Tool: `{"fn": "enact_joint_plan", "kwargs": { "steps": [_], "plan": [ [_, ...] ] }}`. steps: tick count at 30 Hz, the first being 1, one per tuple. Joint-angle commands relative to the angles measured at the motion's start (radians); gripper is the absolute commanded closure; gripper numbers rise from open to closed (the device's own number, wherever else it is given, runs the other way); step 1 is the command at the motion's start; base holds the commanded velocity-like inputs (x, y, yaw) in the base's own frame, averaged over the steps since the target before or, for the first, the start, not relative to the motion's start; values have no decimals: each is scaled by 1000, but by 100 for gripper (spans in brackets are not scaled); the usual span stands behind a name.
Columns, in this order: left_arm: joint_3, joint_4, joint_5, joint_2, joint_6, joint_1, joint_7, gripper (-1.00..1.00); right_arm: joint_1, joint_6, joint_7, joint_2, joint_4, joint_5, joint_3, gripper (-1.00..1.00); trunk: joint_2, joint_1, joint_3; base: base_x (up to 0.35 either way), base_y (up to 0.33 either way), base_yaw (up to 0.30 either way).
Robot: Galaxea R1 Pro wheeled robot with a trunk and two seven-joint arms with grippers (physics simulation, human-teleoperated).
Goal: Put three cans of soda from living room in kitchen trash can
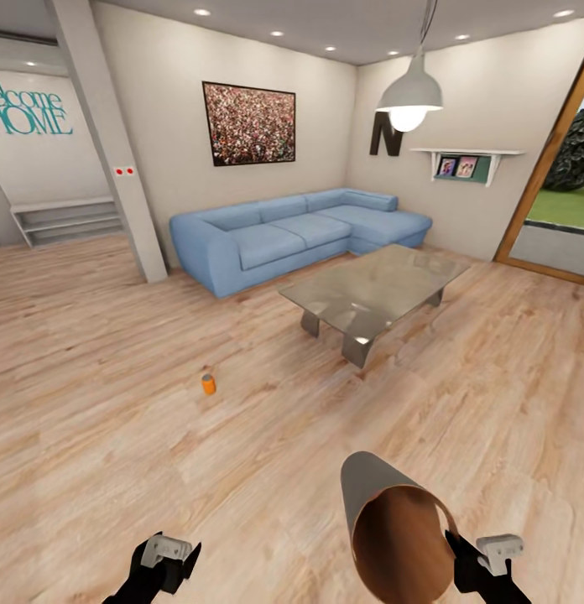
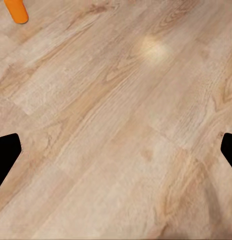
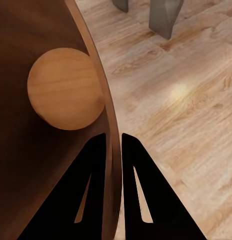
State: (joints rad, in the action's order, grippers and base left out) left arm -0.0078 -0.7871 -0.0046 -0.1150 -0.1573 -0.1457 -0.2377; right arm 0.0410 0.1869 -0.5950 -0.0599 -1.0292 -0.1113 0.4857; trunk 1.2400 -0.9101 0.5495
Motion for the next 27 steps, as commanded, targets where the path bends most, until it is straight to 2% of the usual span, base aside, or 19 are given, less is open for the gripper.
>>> {"fn": "enact_joint_plan", "kwargs": {
  "steps": [1, 6, 9, 13, 14, 17, 18, 20, 21, 24, 25, 27],
  "plan": [
    [0, 0, 0, -1, 3, 0, -1, -100, 0, -1, -8, 0, -2, 12, -1, 100, 0, 0, 0, 309, 181, 0],
    [4, -2, -4, -1, 15, -1, -24, -100, 0, -1, -8, 0, -2, 11, -7, 100, 0, 0, 0, 309, 182, 0],
    [3, -30, -1, -2, 57, -2, -53, -100, 1, -1, -14, 1, -8, 10, -13, 100, 0, 0, 0, 307, 181, 0],
    [-2, -146, 0, -4, 127, -1, -76, -100, 4, -6, -17, 1, -35, 10, -45, 100, 0, 0, 0, 296, 180, 0],
    [-3, -217, 0, -4, 180, -1, -80, -100, 6, -9, -17, 1, -55, 10, -60, 100, 0, 0, 0, 287, 181, 0],
    [-1, -331, 1, -4, 280, -1, -87, -100, 8, -14, -16, 3, -96, 11, -73, 100, 0, 0, 0, 277, 185, 0],
    [2, -447, 1, -5, 368, -1, -122, -100, 8, -22, -16, 11, -171, 11, -81, 100, 0, 0, 0, 259, 194, 0],
    [5, -482, 1, -5, 390, -1, -152, -100, 7, -35, -17, 15, -223, 11, -83, 100, 0, 0, 0, 257, 196, 0],
    [8, -503, 2, -5, 403, -1, -183, -100, 4, -54, -22, 19, -279, 12, -82, 100, 0, 0, 0, 254, 197, 0],
    [41, -520, 10, -6, 408, 0, -224, -100, 0, -75, -54, 21, -340, 33, -76, 100, 0, 0, 0, 252, 198, 0],
    [81, -529, 23, -6, 400, 1, -249, -100, -8, -82, -96, 19, -363, 71, -71, 100, 0, 0, 0, 250, 199, 0],
    [120, -537, 33, -5, 388, 1, -277, -100, -19, -88, -143, 16, -377, 113, -59, 100, 0, 0, 0, 250, 199, 0]
  ]
}}
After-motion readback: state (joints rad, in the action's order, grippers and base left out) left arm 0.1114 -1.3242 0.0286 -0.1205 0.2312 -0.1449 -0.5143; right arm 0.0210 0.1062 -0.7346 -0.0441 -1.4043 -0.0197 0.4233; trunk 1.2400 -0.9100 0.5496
